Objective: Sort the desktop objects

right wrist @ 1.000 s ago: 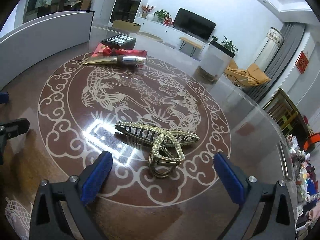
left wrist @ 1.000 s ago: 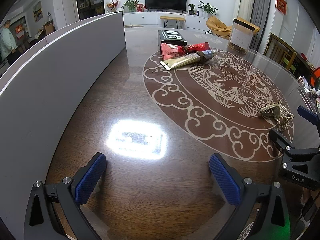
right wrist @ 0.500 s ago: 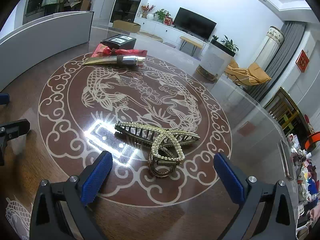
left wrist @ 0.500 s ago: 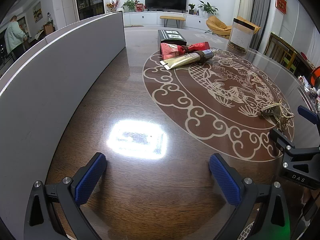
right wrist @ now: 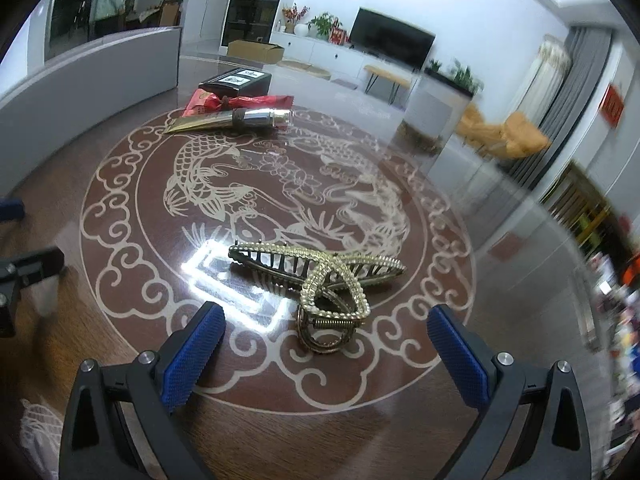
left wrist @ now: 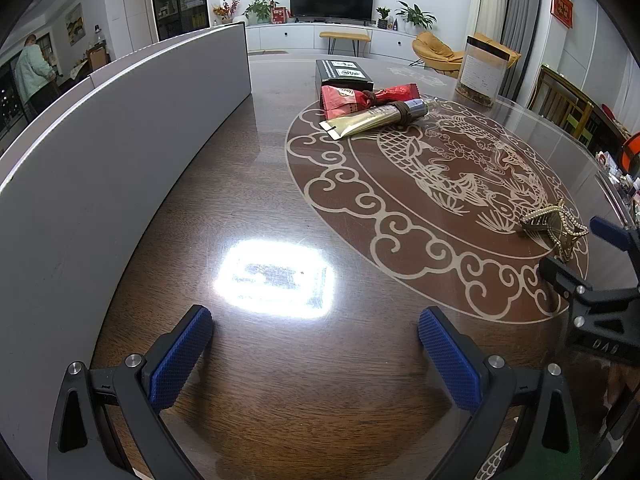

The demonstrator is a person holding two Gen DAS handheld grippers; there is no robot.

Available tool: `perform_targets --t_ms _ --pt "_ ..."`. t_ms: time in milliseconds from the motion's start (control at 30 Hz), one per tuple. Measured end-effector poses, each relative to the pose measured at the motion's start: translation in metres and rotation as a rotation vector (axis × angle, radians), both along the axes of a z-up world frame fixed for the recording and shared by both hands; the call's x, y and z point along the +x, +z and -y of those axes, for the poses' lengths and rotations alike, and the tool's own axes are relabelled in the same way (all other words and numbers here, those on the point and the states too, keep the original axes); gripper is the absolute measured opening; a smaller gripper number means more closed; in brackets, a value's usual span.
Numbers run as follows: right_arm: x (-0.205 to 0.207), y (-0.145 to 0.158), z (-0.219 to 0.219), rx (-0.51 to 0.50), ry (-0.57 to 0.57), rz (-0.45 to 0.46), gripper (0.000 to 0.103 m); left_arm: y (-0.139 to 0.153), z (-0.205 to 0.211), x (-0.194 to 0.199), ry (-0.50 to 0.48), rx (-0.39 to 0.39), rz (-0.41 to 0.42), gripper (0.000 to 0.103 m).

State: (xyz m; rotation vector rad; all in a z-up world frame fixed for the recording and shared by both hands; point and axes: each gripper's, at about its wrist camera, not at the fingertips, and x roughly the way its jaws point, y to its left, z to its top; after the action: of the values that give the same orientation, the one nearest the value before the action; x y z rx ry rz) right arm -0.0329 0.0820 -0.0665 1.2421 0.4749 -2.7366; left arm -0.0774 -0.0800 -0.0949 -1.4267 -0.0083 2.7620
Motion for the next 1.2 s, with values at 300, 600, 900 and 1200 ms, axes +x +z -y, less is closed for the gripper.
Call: perform_targets --t_ms 300,600,900,1200 --pt "-0.015 -0.008 -0.027 -0.207 -0.007 0.118 0.103 -0.002 -0.003 -0.007 -0.034 -0.015 0.012 0.103" --pt "-0.014 -0.008 -0.027 -0.208 -0.007 0.119 0.103 0.000 -0.013 -0.113 -0.225 -0.030 0.094 0.103" --pt "-0.014 -0.008 -0.027 -0.208 -0.007 0.119 0.103 0.002 -0.041 -0.179 -0.373 -0.028 0.042 0.103" --pt "-0.014 -0.008 -0.027 -0.208 -0.007 0.118 0.103 0.007 -0.078 -0.147 -0.713 -0.057 0.085 0.099"
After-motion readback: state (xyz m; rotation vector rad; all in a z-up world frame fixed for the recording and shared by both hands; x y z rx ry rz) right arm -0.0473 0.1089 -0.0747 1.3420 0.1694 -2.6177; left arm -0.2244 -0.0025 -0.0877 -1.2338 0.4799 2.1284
